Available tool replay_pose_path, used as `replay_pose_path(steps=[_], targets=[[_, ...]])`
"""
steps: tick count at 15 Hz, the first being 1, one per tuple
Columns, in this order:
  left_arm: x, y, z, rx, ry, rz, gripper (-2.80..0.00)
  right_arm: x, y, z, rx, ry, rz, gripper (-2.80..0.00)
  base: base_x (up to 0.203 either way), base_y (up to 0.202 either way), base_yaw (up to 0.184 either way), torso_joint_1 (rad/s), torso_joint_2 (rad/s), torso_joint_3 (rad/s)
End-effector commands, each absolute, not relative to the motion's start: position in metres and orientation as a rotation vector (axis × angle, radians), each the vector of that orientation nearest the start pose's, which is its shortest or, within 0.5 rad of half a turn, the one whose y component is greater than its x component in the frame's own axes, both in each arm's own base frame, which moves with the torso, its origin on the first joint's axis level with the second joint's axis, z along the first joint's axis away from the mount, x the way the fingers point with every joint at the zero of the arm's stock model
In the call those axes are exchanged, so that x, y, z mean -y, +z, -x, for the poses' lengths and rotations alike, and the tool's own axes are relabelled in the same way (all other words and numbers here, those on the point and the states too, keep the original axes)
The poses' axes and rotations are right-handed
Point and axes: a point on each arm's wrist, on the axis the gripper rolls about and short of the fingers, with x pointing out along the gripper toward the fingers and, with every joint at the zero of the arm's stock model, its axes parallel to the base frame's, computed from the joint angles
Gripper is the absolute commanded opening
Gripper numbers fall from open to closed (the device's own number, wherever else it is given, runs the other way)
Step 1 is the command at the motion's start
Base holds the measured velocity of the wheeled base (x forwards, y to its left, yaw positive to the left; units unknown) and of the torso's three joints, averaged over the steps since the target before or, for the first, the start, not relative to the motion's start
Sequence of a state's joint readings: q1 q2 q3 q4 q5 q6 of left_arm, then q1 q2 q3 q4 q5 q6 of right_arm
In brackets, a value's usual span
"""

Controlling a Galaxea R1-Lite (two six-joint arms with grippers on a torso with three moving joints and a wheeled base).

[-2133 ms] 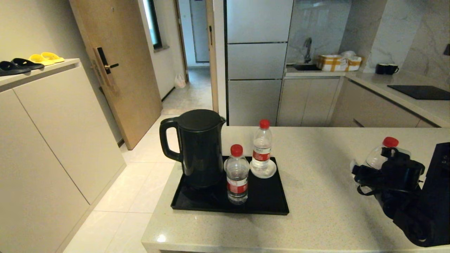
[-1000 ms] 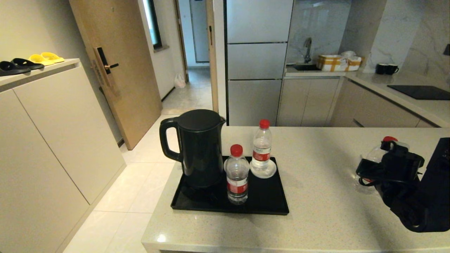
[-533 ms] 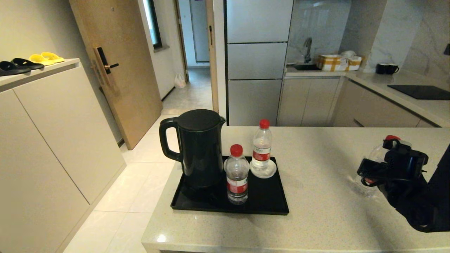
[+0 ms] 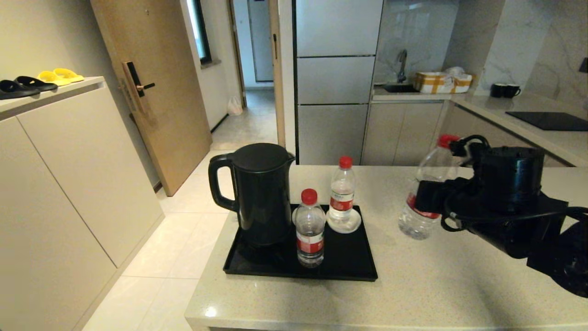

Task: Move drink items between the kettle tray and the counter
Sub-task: Return the bottled water to its original position

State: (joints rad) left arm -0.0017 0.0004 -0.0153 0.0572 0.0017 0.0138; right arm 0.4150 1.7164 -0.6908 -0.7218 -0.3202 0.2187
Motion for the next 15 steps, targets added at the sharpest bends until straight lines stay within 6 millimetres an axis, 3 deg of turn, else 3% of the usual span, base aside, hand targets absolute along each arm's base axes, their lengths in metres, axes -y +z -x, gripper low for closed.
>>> replay_pose_path(steps=[1, 5, 7, 11, 15], targets=[[0.0, 0.074, 0.024, -0.043, 0.0, -0.014, -2.8, -0.155, 0.148, -0.273, -0.31, 0.179, -0.081, -2.8, 0.0, 0.0, 0.0, 0.0, 0.0, 0.0], [0.0, 0.074, 0.024, -0.044, 0.0, -0.014, -2.8, -0.213, 0.088, -0.301, -0.32, 0.224, -0.021, -2.8, 0.0, 0.0, 0.0, 0.0, 0.0, 0.0], [0.0, 0.074, 0.024, -0.043, 0.0, -0.014, -2.8, -0.227, 0.074, -0.309, -0.301, 0.213, -0.011, -2.8, 0.0, 0.0, 0.0, 0.0, 0.0, 0.0], [0.0, 0.074, 0.024, -0.044, 0.0, -0.014, -2.8, -0.236, 0.047, -0.317, -0.334, 0.182, 0.011, -2.8, 0.0, 0.0, 0.0, 0.0, 0.0, 0.0], [0.0, 0.074, 0.024, -0.043, 0.0, -0.014, -2.8, -0.237, 0.043, -0.321, -0.308, 0.179, 0.002, -2.8, 0.0, 0.0, 0.0, 0.0, 0.0, 0.0]])
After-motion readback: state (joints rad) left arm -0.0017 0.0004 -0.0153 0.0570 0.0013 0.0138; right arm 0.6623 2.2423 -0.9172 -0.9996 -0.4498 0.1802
